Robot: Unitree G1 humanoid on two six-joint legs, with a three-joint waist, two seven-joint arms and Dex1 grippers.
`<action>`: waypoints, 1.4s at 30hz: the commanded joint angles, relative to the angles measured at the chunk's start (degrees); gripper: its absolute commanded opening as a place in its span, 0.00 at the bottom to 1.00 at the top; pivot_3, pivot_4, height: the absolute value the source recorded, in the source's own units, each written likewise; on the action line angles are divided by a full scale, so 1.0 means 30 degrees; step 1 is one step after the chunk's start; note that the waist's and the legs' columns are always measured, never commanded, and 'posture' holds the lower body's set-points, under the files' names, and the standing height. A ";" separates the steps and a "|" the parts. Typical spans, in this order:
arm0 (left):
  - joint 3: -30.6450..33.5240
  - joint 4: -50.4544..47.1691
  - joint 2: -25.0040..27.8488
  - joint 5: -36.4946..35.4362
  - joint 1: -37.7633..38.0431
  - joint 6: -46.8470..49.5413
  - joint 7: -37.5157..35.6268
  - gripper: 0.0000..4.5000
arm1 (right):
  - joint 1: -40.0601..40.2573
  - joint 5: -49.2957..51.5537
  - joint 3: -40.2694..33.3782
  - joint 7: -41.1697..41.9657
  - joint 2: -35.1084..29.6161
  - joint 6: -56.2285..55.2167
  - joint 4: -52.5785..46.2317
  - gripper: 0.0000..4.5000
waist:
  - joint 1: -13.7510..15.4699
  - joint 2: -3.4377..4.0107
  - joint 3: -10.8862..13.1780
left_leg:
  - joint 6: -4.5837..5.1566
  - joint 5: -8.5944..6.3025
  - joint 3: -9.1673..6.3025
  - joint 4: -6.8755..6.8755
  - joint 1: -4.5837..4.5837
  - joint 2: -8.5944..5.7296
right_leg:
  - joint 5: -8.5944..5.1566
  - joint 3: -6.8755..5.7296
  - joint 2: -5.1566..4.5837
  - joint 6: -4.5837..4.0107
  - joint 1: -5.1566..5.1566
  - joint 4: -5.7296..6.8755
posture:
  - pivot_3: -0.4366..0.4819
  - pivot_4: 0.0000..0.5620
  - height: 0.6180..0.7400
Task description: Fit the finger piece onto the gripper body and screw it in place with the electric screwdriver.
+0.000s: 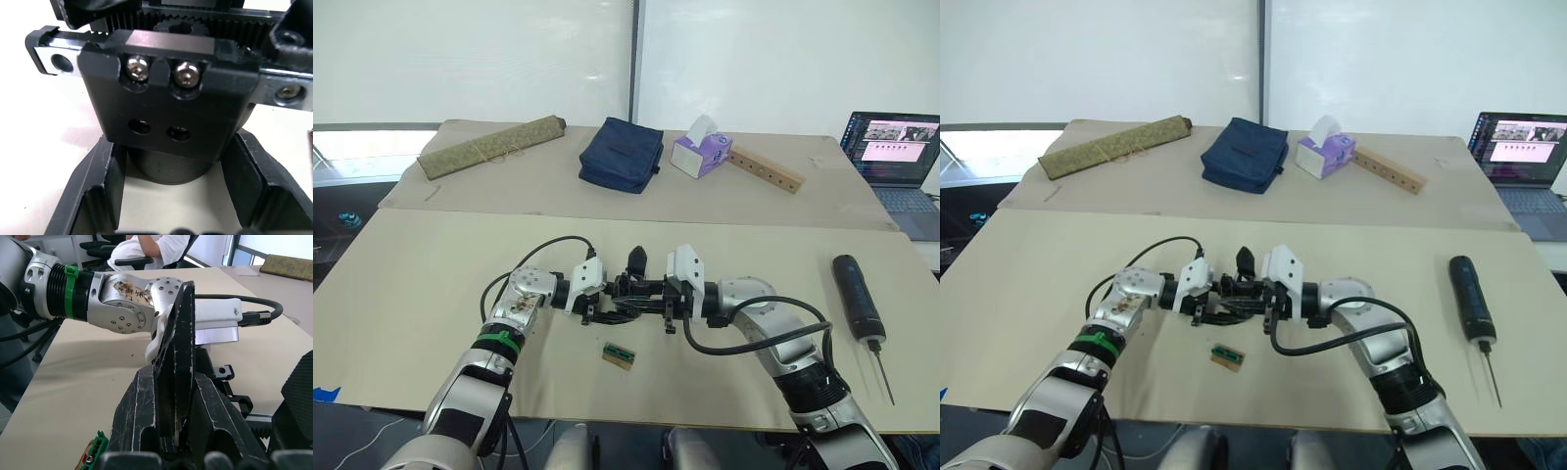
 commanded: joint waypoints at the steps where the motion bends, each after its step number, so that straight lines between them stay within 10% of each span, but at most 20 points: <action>1: -0.0702 0.0329 0.0132 0.0823 0.0406 0.0441 0.0069 0.51 | -0.0120 -0.0195 -0.0309 -0.0073 -0.0244 0.0054 -0.0401 0.09 | -0.0001 0.0000 0.0000 | 0.0000 0.0000 0.0001 0.0000 0.0001 0.0000 | 0.0000 0.0001 0.0000 0.0000 0.0000 0.0000 | 0.48 0.27 1.00; 42: -0.0829 0.0395 0.0087 0.0720 0.0484 0.0503 0.0427 0.51 | 0.0006 0.0002 0.0381 -0.0382 -0.0430 0.2897 0.0138 0.09 | -0.0069 0.0006 -0.0296 | 0.0008 -0.0008 -0.0005 -0.0051 0.0204 0.0014 | -0.0013 -0.0007 0.0011 -0.0001 0.0242 -0.0137 | 0.48 0.27 1.00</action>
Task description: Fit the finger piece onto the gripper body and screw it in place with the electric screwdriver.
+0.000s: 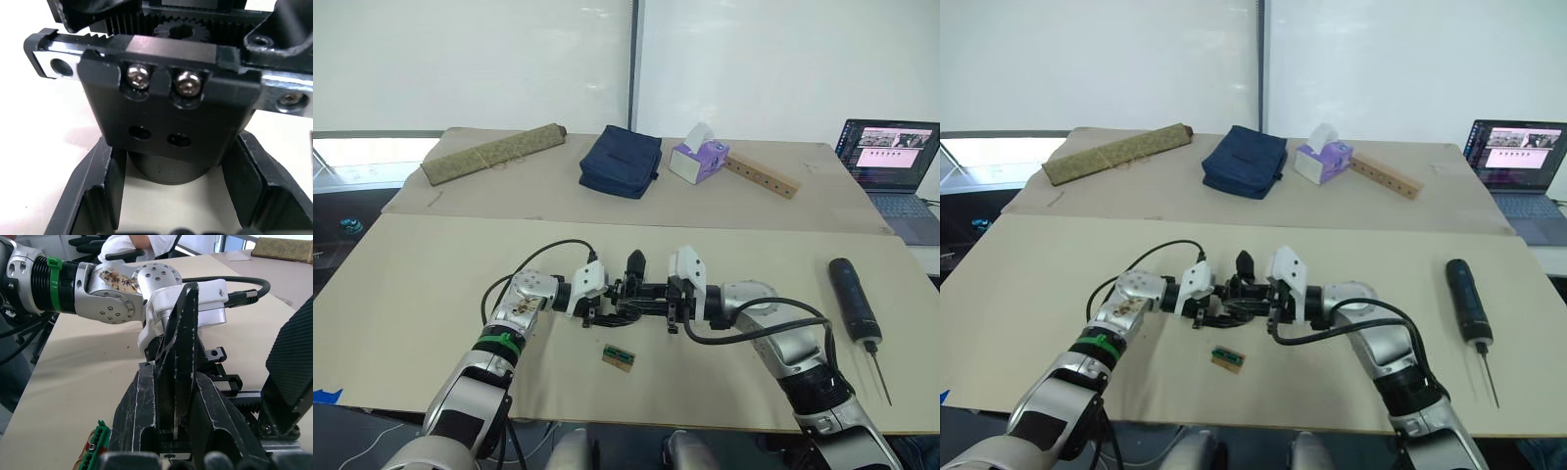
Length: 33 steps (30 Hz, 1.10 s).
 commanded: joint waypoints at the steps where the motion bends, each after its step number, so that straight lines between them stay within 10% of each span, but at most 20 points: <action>1: -0.0464 0.0252 0.0048 0.0591 0.0327 0.0447 0.0005 0.51 | -0.0002 -0.0120 0.0322 0.0133 -0.0097 0.0963 0.0042 0.09 | -0.0014 0.0001 0.0000 | 0.0000 0.0000 -0.0002 -0.0001 -0.0001 0.0001 | 0.0000 -0.0002 0.0001 0.0000 0.0000 -0.0001 | 0.48 0.27 1.00; 3: -0.0455 0.0312 0.0045 0.0618 0.0326 0.0394 0.0071 0.51 | -0.0046 0.0240 -0.0012 0.0358 0.0083 0.0587 -0.0070 0.09 | -0.0028 0.0000 0.0000 | 0.0000 0.0000 -0.0002 -0.0001 -0.0001 0.0000 | 0.0000 0.0000 0.0000 -0.0001 0.0000 0.0000 | 0.48 0.27 1.00; 14: -0.0353 0.0813 0.0072 0.0779 0.0380 -0.0008 0.0546 0.51 | 0.0136 0.1756 -0.1837 0.1829 0.0077 -0.1499 -0.2009 0.99 | -0.0041 0.0000 0.0001 | 0.0000 -0.0001 -0.0005 0.0000 -0.0016 -0.0002 | 0.0001 -0.0002 -0.0005 0.0001 -0.0005 -0.0014 | 0.48 0.27 1.00; 17: -0.0241 0.0908 0.0008 0.0603 0.0371 0.0383 0.0484 0.51 | 0.0243 0.2037 -0.2153 0.1853 -0.0094 -0.1535 -0.2340 0.99 | -0.0050 0.0000 0.0001 | 0.0000 -0.0001 -0.0005 -0.0001 -0.0012 0.0002 | 0.0000 -0.0002 -0.0002 0.0000 -0.0005 -0.0011 | 0.48 0.27 1.00; 22: -0.0033 0.0925 0.0070 0.0557 0.0432 0.0314 0.0763 0.98 | 0.0567 0.2789 -0.3309 0.1842 -0.1106 -0.1113 -0.3695 1.00 | 0.0007 0.0000 0.0002 | 0.0000 -0.0001 -0.0005 0.0002 -0.0018 -0.0005 | 0.0000 -0.0002 -0.0014 0.0002 -0.0001 -0.0019 | 0.48 0.27 1.00; 33: 0.1936 -0.0492 0.2396 -0.1432 0.2394 -0.1012 -0.0592 0.98 | 0.6384 0.5924 -0.9914 -0.0633 -0.4904 0.1397 -0.9399 1.00 | -0.0422 -0.0002 0.0004 | 0.0000 -0.0004 -0.0007 -0.0066 -0.0007 0.0043 | -0.0008 0.0011 0.0001 -0.0019 -0.0020 -0.0032 | 0.48 0.27 1.00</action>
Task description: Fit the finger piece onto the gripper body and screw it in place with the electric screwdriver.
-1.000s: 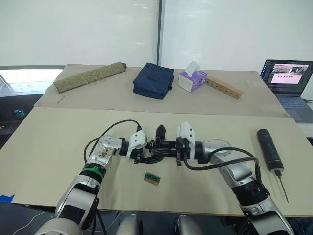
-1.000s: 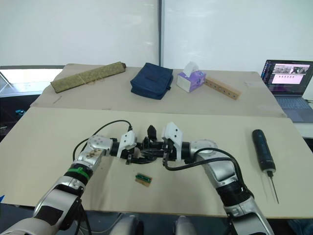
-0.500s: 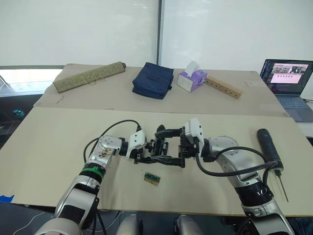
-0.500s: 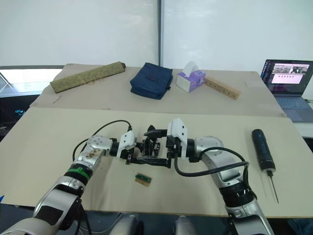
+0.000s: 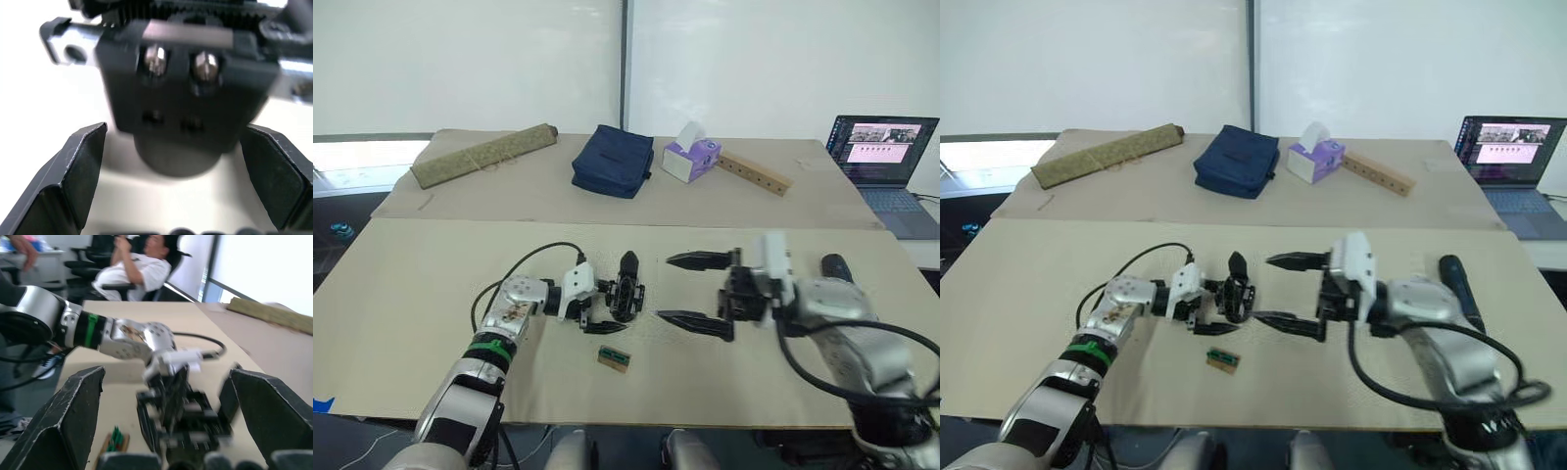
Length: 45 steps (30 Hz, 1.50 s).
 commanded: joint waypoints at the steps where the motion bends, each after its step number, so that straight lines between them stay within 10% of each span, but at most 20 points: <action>1: 0.1204 0.0098 0.1557 -0.0918 0.1234 -0.0854 -0.1297 0.98 | 0.2504 0.1038 -0.3793 -0.0929 -0.0937 0.0247 -0.1630 1.00 | -0.0068 -0.0001 0.0001 | 0.0000 0.0000 0.0000 -0.0008 -0.0001 0.0010 | -0.0004 -0.0001 0.0000 -0.0008 -0.0005 0.0001 | 0.48 0.27 1.00; 12: 0.6283 -1.0029 0.4952 -0.8964 0.4756 0.5242 -0.2745 0.98 | 1.3490 -0.0159 -1.3378 -0.2772 0.2320 -0.2831 -0.3279 1.00 | 0.0524 0.0009 0.0042 | -0.0002 -0.0002 0.0009 -0.0003 -0.0071 0.0019 | -0.0017 0.0016 -0.0075 0.0019 -0.0037 -0.0031 | 0.48 0.27 1.00; 23: 0.6669 -1.4080 0.5375 -1.1222 0.2261 0.9571 -0.0737 0.98 | 1.8101 -0.3586 -1.4729 -0.6992 0.7457 -0.6021 -0.0431 1.00 | 0.0188 0.0121 0.0066 | 0.0003 -0.0019 0.0053 -0.0029 -0.0014 0.0030 | -0.0122 0.0056 -0.0062 0.0027 -0.0010 -0.0037 | 0.48 0.27 1.00; 34: 0.5231 -1.5573 0.3888 -1.1339 0.1654 1.0803 0.0010 0.98 | 0.9337 -0.2546 -1.1461 -0.9492 -0.2566 0.4692 0.5490 1.00 | 0.0034 0.0097 0.0111 | 0.0012 -0.0020 0.0138 -0.0037 0.0015 -0.0012 | -0.0095 0.0106 0.0011 -0.0023 0.0000 -0.0050 | 0.48 0.27 1.00; 45: 0.5914 -1.6265 0.4399 -1.1181 0.2592 1.0417 0.0295 0.98 | 0.2652 -0.4608 -0.5925 -0.6179 -0.6086 0.4693 1.4639 1.00 | 0.0116 0.0108 0.0129 | 0.0024 -0.0022 0.0172 -0.0017 -0.0050 -0.0041 | -0.0094 0.0104 0.0003 0.0001 -0.0009 -0.0070 | 0.48 0.27 1.00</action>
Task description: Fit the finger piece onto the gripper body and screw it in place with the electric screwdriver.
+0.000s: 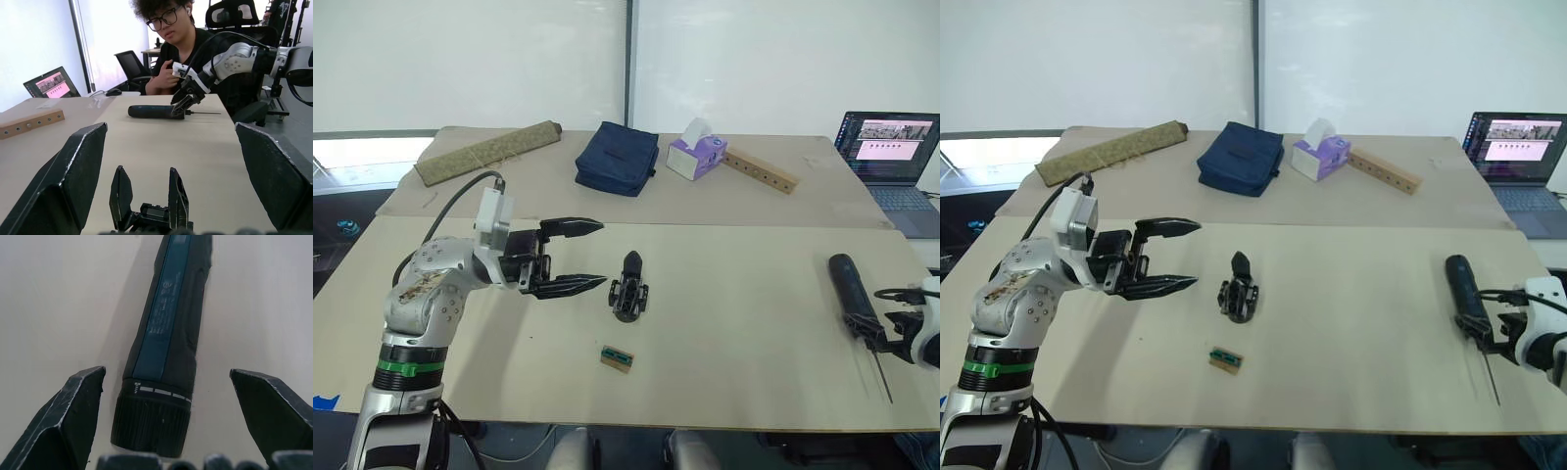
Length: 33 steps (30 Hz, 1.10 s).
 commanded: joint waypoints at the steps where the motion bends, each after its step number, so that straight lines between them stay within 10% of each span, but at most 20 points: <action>1: 0.0620 -0.0690 0.0532 0.0043 0.0374 -0.0412 -0.0069 0.98 | -0.1148 -0.0735 0.0822 0.0998 -0.0822 -0.0357 0.1830 1.00 | -0.0051 0.0001 0.0000 | 0.0000 0.0000 -0.0001 0.0003 0.0001 0.0001 | 0.0001 0.0003 -0.0002 0.0002 0.0000 0.0000 | 0.48 0.27 1.00; 10: 0.0909 -0.0327 0.1240 0.0391 0.1484 -0.1005 -0.0282 1.00 | -0.3191 -0.1139 0.1443 0.3337 -0.1382 -0.2212 0.3366 0.45 | -0.0138 0.0007 0.0008 | 0.0000 -0.0001 -0.0009 0.0008 0.0012 0.0012 | 0.0007 0.0015 0.0009 0.0009 -0.0005 0.0005 | 0.48 0.27 1.00; 24: 0.1324 0.2984 0.2768 0.2180 0.4058 -0.4492 -0.3498 1.00 | 0.2160 0.1897 0.0389 0.3388 -0.0318 0.1345 -1.3988 0.44 | -0.0080 0.0155 0.0183 | -0.0003 -0.0002 -0.0056 0.0000 -0.0028 0.0047 | 0.0009 0.0059 0.0044 0.0015 -0.0108 0.0056 | 0.48 0.27 1.00; 33: 0.0539 0.2986 0.2027 0.2808 0.4498 -0.5521 -0.3786 1.00 | 0.3924 0.0041 0.3787 0.3545 0.0796 -0.1176 -1.4373 0.44 | 0.0214 0.0081 0.0216 | 0.0000 0.0002 -0.0054 0.0100 -0.0236 0.0013 | 0.0052 0.0051 -0.0056 0.0081 -0.0242 0.0036 | 0.48 0.27 1.00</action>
